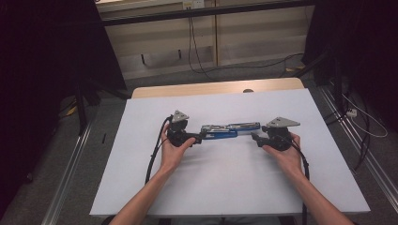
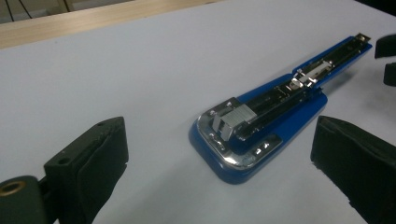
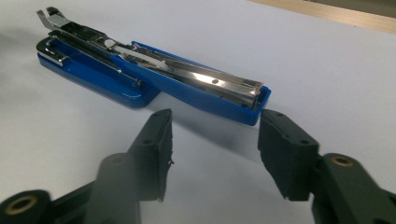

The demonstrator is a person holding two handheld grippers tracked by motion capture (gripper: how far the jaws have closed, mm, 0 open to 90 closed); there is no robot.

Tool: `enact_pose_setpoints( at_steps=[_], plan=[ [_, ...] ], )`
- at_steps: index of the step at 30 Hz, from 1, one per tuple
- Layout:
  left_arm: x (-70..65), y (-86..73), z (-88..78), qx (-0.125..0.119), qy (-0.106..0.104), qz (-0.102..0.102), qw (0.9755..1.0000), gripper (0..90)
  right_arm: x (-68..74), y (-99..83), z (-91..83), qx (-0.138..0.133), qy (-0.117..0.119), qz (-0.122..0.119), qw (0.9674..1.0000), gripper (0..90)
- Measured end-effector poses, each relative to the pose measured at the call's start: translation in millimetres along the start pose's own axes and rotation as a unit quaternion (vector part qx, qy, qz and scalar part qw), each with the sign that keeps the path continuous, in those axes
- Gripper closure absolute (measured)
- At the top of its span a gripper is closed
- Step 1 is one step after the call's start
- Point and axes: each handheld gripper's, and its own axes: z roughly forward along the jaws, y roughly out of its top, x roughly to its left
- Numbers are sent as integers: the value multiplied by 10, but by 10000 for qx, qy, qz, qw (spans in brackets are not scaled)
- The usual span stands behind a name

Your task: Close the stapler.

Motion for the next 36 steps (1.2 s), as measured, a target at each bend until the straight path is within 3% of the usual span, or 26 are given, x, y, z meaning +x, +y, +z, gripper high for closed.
enact_pose_setpoints(
  at_steps=[6,8,9,18,26,32,34,36],
  plan=[
    [-15,5,-14,5,-59,48,10000,97,-42,-9,-23,-28,30,-20,10000,810],
    [-32,5,-12,25,-110,219,9997,108,-44,-5,-36,-84,46,-3,10000,880],
    [-44,4,-8,4,-119,205,9997,132,-46,0,-40,-88,64,-24,9999,900],
    [-178,35,-43,-103,-156,564,9982,493,-66,20,-53,32,109,-64,9999,900],
    [-195,34,46,103,-370,600,9975,766,-75,11,-39,81,116,-90,9999,900],
    [-199,96,151,235,-329,703,9967,896,-77,1,-20,152,128,-101,9998,900],
    [-214,96,159,205,-252,781,9964,900,-72,1,-20,158,142,-125,9997,900],
    [-235,68,180,359,-325,816,9955,900,-68,5,-27,149,142,-166,9996,900]
  ],
)
